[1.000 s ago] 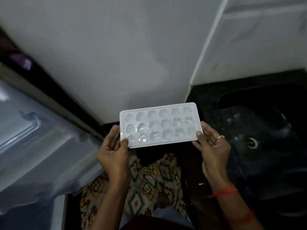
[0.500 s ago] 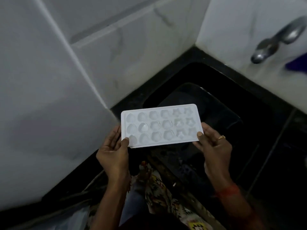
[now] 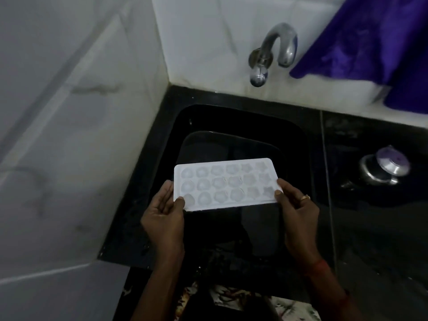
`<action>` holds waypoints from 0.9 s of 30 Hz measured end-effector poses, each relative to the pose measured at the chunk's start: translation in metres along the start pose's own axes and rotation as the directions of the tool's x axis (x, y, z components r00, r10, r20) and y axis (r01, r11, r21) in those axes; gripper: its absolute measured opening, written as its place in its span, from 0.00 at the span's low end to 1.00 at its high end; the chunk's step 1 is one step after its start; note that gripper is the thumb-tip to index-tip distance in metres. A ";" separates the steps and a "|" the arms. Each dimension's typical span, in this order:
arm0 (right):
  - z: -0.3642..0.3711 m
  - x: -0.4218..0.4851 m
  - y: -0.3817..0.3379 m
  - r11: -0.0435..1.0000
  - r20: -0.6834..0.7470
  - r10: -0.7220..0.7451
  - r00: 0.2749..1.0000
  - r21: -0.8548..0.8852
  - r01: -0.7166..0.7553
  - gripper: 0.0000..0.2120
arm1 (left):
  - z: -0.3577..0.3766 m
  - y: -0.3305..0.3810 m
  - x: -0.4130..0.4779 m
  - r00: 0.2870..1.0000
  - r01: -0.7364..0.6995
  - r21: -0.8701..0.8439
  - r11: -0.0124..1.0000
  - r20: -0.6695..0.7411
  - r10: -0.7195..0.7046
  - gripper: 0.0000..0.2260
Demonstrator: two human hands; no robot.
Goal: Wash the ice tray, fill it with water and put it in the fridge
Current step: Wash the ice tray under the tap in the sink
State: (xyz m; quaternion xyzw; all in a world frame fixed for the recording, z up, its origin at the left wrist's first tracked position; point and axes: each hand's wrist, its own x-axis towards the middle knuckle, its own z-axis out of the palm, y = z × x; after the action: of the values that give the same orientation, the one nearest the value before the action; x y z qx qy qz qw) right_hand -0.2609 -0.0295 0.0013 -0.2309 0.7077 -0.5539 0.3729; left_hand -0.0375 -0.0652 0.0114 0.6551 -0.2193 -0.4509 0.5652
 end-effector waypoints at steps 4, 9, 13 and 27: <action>0.002 0.002 -0.001 1.000 -0.044 0.012 0.999 -0.011 -0.012 0.13 | 0.012 0.000 0.020 0.995 0.007 0.052 0.999 0.099 -0.012 0.20; -0.005 0.004 -0.004 0.996 0.087 0.036 0.996 -0.085 -0.028 0.22 | 0.019 -0.003 0.036 0.975 0.028 0.110 0.993 0.216 -0.051 0.17; -0.010 0.007 -0.004 0.977 0.145 0.021 0.989 -0.212 0.010 0.25 | 0.019 -0.006 0.045 0.941 0.069 0.167 0.984 0.317 -0.120 0.14; -0.025 0.036 -0.011 0.800 0.103 -0.225 0.969 -0.548 0.244 0.11 | 0.037 0.002 0.054 0.885 -0.282 0.484 0.829 0.465 0.029 0.07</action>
State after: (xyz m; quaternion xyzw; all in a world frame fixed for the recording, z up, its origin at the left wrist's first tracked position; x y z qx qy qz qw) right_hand -0.3039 -0.0442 0.0044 -0.4241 0.7980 -0.3616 0.2295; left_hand -0.0411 -0.1285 -0.0032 0.6474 -0.5123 -0.4577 0.3299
